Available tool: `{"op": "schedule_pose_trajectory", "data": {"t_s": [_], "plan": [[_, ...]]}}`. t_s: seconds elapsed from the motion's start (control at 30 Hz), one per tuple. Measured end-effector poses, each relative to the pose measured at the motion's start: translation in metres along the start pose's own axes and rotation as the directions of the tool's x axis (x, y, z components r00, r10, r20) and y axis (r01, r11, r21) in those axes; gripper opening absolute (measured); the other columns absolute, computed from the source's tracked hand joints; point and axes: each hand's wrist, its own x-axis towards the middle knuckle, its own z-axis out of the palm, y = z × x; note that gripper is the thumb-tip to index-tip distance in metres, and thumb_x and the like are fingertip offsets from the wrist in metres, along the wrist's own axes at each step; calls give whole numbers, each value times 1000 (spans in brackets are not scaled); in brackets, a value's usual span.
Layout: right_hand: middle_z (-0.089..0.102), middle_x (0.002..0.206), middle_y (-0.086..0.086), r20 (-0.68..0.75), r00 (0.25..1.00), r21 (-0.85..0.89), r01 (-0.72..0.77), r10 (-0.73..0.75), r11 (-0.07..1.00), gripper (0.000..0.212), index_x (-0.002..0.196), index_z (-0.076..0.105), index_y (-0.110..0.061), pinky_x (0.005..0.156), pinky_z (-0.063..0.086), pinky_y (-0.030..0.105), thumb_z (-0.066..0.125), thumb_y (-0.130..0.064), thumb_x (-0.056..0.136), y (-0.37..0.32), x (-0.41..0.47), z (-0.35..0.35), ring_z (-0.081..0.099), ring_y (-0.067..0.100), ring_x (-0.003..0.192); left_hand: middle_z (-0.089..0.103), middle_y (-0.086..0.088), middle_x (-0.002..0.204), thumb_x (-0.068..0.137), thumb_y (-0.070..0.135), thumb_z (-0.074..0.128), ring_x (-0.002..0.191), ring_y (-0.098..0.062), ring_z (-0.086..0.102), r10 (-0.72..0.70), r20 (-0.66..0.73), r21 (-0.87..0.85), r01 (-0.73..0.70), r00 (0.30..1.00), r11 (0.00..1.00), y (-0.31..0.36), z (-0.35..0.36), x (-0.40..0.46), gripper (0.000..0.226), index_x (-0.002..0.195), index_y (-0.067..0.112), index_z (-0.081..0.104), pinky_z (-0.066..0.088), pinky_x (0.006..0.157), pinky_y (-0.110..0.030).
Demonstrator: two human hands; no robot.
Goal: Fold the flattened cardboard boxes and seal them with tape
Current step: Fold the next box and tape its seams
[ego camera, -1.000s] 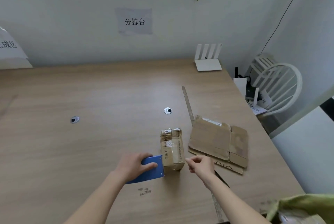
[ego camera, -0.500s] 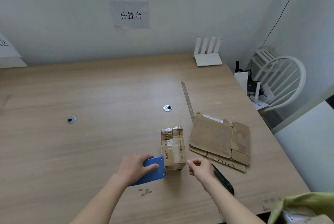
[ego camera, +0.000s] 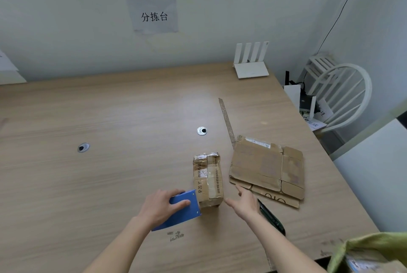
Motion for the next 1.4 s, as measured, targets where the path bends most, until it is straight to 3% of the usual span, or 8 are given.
{"op": "schedule_pose_trajectory", "data": {"t_s": [0.17, 0.27, 0.6, 0.7, 0.83, 1.0, 1.23, 1.4], "plan": [[46, 151, -5, -219, 827, -212, 477, -517, 853, 46, 147, 48, -20, 112, 36, 25, 53, -18, 102, -25, -22, -2, 46, 14, 138, 65, 22, 100, 87, 71, 50, 84, -4, 60, 0, -12, 5, 0, 1000, 1000, -2, -2, -3, 44, 124, 50, 59, 43, 64, -20], [22, 166, -8, 103, 641, -354, 738, -761, 574, 53, 159, 27, -23, 124, 5, 27, 39, -30, 108, -48, -26, 17, 16, 12, 154, 67, 21, 104, 86, 73, 49, 85, -4, 60, 8, -19, 19, -7, 1000, 1000, -3, -2, -2, 48, 127, 50, 58, 41, 64, -19], [-17, 166, -8, 260, 688, -532, 688, -677, 494, 63, 160, -7, -25, 119, -12, 33, 18, -50, 107, -28, -4, 52, -12, 18, 155, 69, 20, 107, 86, 74, 49, 83, -3, 58, 76, -14, 166, -73, 997, 983, -9, -36, 2, 48, 127, 50, 58, 40, 65, -19], [18, 167, -2, 286, 735, -497, 662, -614, 561, 65, 159, 28, -20, 119, 4, 35, 33, -51, 102, -34, -7, 53, 28, 20, 152, 70, 16, 104, 87, 73, 45, 82, -7, 60, 101, 0, 281, -97, 995, 955, -11, -46, 4, 47, 126, 49, 57, 44, 69, -26], [-27, 162, -12, 289, 729, -528, 662, -620, 532, 64, 159, -14, -25, 114, -25, 28, 14, -52, 107, -24, -4, 54, -24, 15, 152, 71, 11, 100, 87, 73, 43, 78, -11, 58, 112, 20, 367, -112, 993, 923, -13, -46, 7, 50, 127, 46, 57, 43, 68, -30], [-33, 160, -12, 290, 728, -547, 659, -621, 517, 65, 159, -18, -26, 114, -26, 29, 3, -55, 104, -29, -6, 57, -30, 12, 149, 72, 9, 101, 88, 74, 40, 76, -12, 57, 131, 38, 443, -134, 991, 887, -20, -45, 10, 53, 128, 45, 57, 38, 61, -27], [40, 160, -3, 334, 778, -571, 616, -532, 542, 64, 152, 42, -20, 117, 11, 36, 34, -54, 99, -27, -3, 60, 44, 15, 143, 73, 7, 97, 77, 81, 31, 80, -15, 64, 193, 59, 462, -198, 979, 865, -24, -42, 12, 69, 129, 44, 57, 38, 60, -30], [-10, 167, -8, 317, 744, -537, 652, -587, 536, 66, 161, 0, -21, 116, -21, 29, 20, -52, 105, -30, -6, 56, -5, 20, 156, 72, 5, 97, 84, 76, 37, 79, -16, 62, 191, 74, 516, -201, 979, 832, -23, -43, 17, 59, 129, 42, 57, 38, 61, -31]]}}
